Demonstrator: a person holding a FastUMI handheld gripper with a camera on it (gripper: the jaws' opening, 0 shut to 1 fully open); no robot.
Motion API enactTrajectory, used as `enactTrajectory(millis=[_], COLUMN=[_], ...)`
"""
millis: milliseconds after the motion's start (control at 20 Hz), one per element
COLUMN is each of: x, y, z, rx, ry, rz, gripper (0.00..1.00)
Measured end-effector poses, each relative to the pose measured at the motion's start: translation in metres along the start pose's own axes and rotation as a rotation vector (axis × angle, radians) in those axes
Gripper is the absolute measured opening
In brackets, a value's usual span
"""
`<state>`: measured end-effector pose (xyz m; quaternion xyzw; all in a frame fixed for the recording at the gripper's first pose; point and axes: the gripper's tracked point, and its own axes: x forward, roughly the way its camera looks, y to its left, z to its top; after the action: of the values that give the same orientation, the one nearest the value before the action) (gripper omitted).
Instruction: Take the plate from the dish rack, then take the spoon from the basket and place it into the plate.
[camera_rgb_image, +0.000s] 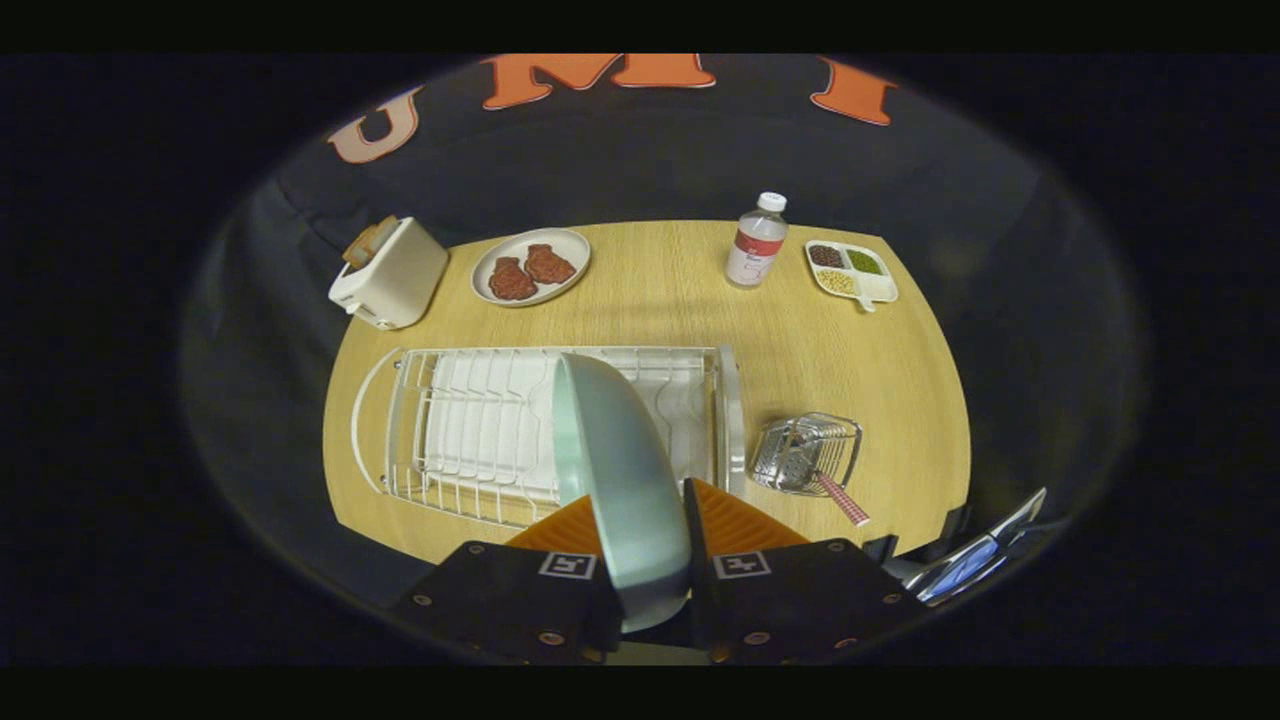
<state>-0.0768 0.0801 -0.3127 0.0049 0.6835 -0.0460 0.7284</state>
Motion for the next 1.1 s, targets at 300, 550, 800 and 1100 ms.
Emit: enactTrajectory(millis=[300,550,800,1100], x=[-0.014,-0.006,-0.006,0.002], y=[-0.020,-0.029,-0.043,-0.048], z=[-0.031,-0.077,-0.117,-0.159], rx=[0.053,0.138,0.173,0.224], ry=[0.001,0.061,0.058,0.071], rz=[0.070,0.166,0.235,0.344], gripper=[0.28,0.28,0.28,0.28])
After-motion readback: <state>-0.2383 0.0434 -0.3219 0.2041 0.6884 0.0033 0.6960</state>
